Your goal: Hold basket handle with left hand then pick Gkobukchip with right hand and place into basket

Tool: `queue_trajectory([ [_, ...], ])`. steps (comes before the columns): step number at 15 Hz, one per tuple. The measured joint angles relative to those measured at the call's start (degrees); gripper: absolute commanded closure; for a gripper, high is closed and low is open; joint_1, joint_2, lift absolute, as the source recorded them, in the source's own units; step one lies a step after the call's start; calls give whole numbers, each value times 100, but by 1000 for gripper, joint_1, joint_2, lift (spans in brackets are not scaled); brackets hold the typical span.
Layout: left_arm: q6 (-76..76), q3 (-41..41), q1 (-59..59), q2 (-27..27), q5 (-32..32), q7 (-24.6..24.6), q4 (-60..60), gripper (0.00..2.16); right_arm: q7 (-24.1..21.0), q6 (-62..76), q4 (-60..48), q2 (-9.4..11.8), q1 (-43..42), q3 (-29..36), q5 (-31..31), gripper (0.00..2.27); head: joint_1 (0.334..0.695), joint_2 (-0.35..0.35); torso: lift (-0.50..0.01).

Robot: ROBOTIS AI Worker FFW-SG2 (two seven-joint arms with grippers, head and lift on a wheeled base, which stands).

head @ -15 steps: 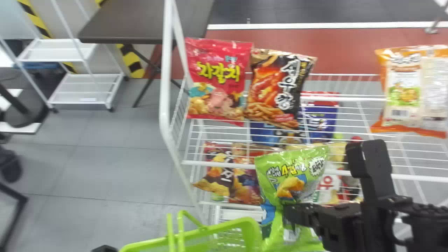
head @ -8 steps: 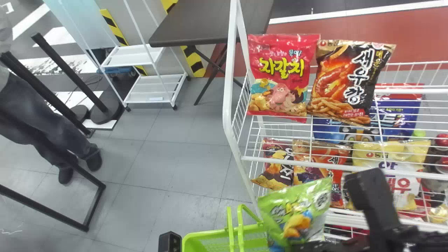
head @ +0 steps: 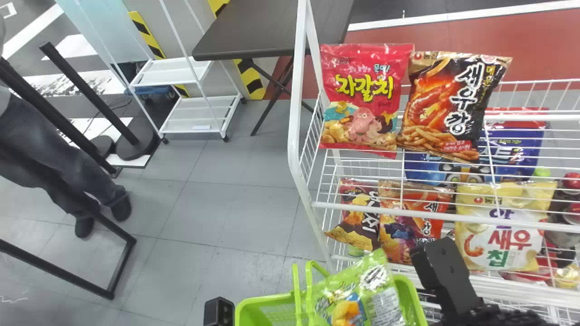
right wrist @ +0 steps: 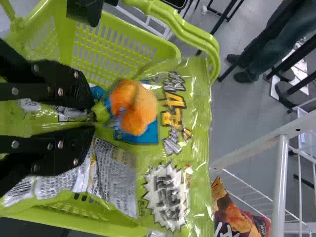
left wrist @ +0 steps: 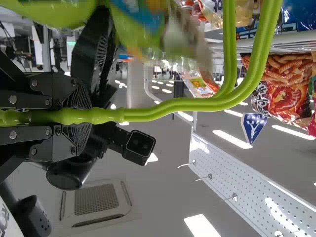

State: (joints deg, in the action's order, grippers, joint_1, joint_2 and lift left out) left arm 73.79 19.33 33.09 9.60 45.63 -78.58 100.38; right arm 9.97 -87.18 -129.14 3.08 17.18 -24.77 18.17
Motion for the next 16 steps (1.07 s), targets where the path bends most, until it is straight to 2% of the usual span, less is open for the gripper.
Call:
queue_trajectory([
  [5, 0, -10, -1, 3, -1, -24, -1, 2152, 279, 84, -247, 28, 131, 245, 47, 76, 695, 350, 0],
  [10, 0, -38, -1, 7, -1, -26, -11, 2152, 310, 1768, -820, 287, 613, 833, -673, 76, 695, 350, 0],
  [11, 0, -41, -3, 8, -1, -26, -12, 2155, 322, 2249, -822, 315, 738, 989, -778, 76, 695, 318, 0],
  [12, 0, -44, -4, 12, -1, -26, -18, 2152, 382, 2861, -777, 333, 888, 1198, -871, 80, 695, 240, 0],
  [16, 0, -49, -20, 24, -1, -33, -35, 2155, 472, 5577, -209, 340, 1328, 1959, -955, 83, 695, 103, 0],
])
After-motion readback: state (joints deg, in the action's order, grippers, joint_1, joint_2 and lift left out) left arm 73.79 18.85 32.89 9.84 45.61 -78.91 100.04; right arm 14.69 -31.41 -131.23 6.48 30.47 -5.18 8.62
